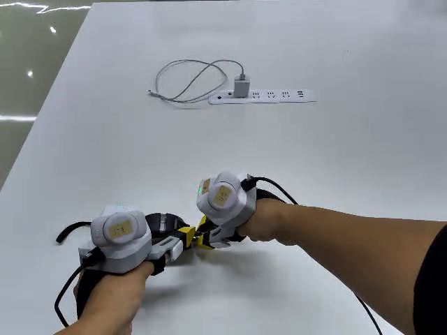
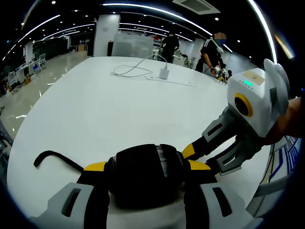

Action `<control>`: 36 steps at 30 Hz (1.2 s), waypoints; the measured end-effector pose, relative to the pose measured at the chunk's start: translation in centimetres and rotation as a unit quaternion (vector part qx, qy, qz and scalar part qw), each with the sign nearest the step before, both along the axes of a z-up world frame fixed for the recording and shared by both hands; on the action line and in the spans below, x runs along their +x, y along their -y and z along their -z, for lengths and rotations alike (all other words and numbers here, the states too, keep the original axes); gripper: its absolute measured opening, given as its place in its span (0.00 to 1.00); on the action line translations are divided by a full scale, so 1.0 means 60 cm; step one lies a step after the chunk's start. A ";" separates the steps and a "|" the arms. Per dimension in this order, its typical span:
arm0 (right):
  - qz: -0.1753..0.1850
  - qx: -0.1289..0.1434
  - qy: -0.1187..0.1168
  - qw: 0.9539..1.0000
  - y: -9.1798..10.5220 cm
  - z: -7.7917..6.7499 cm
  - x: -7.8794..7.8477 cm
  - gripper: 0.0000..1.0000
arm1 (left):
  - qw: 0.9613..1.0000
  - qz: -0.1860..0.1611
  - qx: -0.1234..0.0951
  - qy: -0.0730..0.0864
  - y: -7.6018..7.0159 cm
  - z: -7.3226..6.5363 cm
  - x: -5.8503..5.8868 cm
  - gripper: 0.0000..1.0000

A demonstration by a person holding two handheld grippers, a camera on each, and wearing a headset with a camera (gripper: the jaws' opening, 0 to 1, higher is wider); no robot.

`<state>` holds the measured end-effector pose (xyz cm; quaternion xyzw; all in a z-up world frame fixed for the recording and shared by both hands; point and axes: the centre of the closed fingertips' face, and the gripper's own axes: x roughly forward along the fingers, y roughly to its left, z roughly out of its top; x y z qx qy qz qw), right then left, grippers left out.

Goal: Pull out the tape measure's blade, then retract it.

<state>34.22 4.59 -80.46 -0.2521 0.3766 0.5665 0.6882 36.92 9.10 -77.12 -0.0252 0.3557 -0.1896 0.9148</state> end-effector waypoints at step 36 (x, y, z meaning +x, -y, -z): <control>-0.008 -0.008 0.028 1.000 -0.006 -0.002 -0.002 0.13 | 1.000 -0.004 0.003 -0.002 0.002 0.000 0.004 0.62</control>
